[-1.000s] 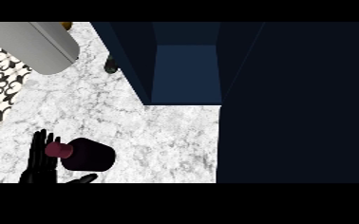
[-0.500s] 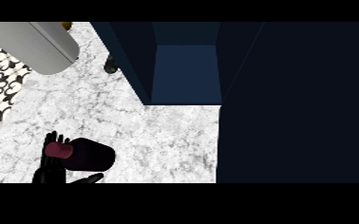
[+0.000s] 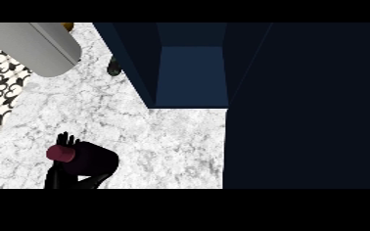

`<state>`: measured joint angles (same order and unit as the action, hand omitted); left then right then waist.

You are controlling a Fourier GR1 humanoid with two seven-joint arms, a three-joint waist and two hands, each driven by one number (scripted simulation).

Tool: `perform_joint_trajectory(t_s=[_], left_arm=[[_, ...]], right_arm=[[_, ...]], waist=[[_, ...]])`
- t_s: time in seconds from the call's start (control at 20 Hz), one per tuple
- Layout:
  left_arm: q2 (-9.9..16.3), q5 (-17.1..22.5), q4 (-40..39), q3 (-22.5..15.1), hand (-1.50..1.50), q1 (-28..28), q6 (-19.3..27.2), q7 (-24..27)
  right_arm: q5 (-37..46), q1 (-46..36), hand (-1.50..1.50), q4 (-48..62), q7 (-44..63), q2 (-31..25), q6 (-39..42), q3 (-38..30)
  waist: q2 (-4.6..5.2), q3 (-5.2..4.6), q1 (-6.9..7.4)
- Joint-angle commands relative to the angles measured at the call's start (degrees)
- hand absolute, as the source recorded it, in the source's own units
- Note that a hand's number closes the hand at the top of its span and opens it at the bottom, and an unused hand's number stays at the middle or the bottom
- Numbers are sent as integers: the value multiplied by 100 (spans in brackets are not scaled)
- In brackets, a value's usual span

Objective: Pick up the wine, place it into the cabinet and close the cabinet

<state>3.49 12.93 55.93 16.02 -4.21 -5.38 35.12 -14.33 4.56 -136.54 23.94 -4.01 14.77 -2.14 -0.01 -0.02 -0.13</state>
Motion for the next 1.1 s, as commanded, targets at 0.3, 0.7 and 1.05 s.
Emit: perform_joint_trajectory(t_s=[0.3, 0.7, 1.05], left_arm=[[250, 391, -1442, 208, -150, 401, -978, 999], [389, 551, -1121, 120, 150, 232, -1167, 704], [298, 402, -1712, 42, 150, 680, -1006, 840]], right_arm=[[52, 66, -150, 84, -146, 86, 68, -25], [-47, -161, -150, 157, -96, -4, 43, -231], [483, -53, -150, 147, -159, 217, -28, 268]], waist=[[1, 0, 3], [0, 2, 19], [4, 0, 6]])
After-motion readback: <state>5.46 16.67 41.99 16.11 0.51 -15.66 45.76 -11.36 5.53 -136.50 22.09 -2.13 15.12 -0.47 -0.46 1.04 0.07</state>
